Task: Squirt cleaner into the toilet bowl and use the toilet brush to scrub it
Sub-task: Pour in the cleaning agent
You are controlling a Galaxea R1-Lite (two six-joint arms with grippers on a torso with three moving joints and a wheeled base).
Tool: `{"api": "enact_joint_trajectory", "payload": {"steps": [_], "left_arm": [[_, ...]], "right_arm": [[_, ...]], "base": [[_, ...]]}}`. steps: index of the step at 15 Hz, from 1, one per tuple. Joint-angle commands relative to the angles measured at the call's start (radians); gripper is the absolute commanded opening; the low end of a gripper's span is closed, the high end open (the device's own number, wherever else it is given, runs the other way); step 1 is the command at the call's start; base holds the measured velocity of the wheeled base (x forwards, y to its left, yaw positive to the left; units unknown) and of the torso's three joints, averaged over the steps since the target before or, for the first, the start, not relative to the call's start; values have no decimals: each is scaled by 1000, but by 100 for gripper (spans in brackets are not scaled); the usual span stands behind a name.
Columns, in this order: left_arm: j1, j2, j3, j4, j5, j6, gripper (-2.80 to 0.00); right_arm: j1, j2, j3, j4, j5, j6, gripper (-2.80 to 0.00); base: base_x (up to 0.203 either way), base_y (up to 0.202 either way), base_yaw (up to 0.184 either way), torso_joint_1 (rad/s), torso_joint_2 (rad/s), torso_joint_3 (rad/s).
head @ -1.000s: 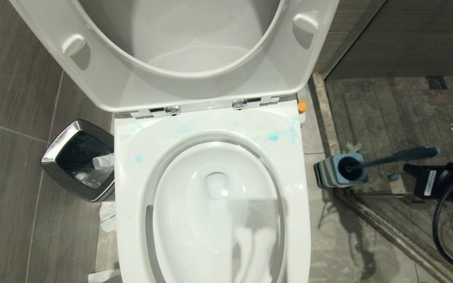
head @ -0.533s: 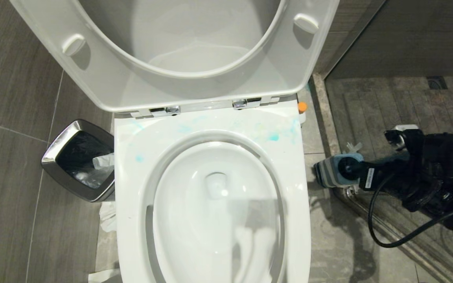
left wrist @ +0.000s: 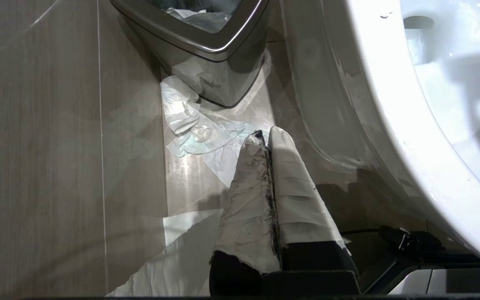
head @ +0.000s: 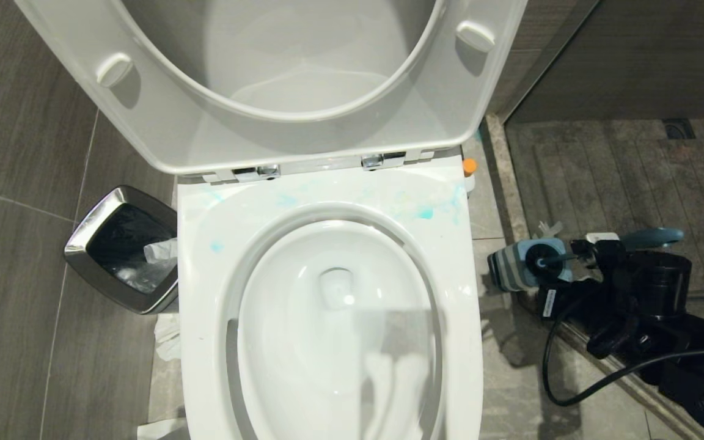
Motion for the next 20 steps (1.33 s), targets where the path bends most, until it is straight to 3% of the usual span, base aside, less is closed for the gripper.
{"api": "enact_joint_trajectory", "payload": {"steps": [1,4,7,14,20], "left_arm": [[0,1,0,0,0,0,-280],[0,1,0,0,0,0,-280],[0,1,0,0,0,0,-280],[0,1,0,0,0,0,-280],[0,1,0,0,0,0,-280]], "right_arm": [[1,104,-9,-89,-2,-6,0],[16,191,-47,-126,-9,-17,0],[33,274,-93,-253,-43,-118,0],[24,526,-470,-296,-35,-181,0],[-18,712,-830,-282,106,-229,0]], "base": [[0,0,0,0,0,0],[0,0,0,0,0,0],[0,0,0,0,0,0],[0,0,0,0,0,0],[0,0,0,0,0,0]]}}
